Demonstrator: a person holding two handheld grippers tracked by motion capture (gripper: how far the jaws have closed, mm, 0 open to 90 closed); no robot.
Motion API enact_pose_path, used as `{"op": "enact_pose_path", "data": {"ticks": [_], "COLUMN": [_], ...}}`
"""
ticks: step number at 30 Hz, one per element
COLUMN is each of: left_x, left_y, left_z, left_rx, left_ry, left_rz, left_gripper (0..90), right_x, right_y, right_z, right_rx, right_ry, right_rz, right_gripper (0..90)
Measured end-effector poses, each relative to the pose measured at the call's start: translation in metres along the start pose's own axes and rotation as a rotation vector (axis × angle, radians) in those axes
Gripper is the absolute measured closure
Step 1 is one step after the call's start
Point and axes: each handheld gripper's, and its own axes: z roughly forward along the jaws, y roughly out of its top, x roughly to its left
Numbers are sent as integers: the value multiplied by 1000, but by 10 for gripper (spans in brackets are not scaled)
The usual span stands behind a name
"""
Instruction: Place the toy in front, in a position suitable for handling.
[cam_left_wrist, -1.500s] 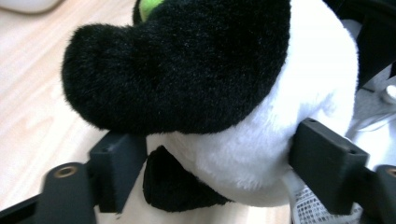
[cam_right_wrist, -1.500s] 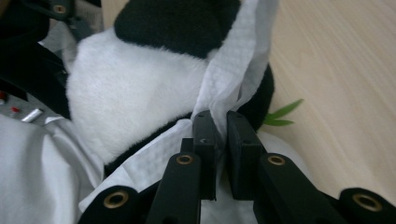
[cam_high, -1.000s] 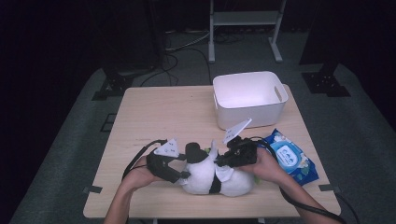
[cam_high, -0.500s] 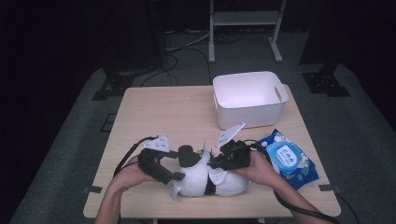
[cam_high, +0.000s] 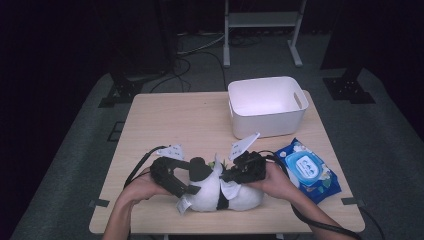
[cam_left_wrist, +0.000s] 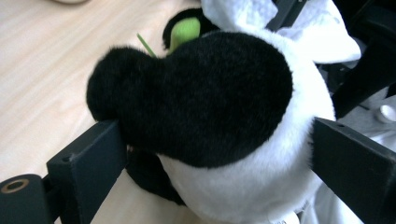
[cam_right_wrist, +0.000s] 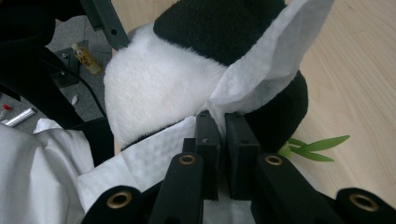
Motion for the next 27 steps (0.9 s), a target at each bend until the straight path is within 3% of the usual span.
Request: {"op": "enact_pose_path", "data": {"ticks": [2, 6, 15, 27], "left_x": [-1, -5, -16, -22], "left_y": [-1, 1, 17, 32], "left_z": [-3, -6, -9, 7], "left_rx": [-20, -35, -29, 49], "left_ry": [4, 32, 67, 79], "left_rz": [-6, 25, 83, 150], "left_gripper": [49, 49, 49, 26], "right_x": [-1, -2, 0, 2], "right_y": [-1, -1, -2, -2], "right_z": [-1, -1, -1, -1], "right_rx": [-4, -2, -5, 6], "right_ry": [1, 9, 13, 32], "right_rz": [2, 13, 13, 20], "right_gripper": [841, 840, 840, 840]}}
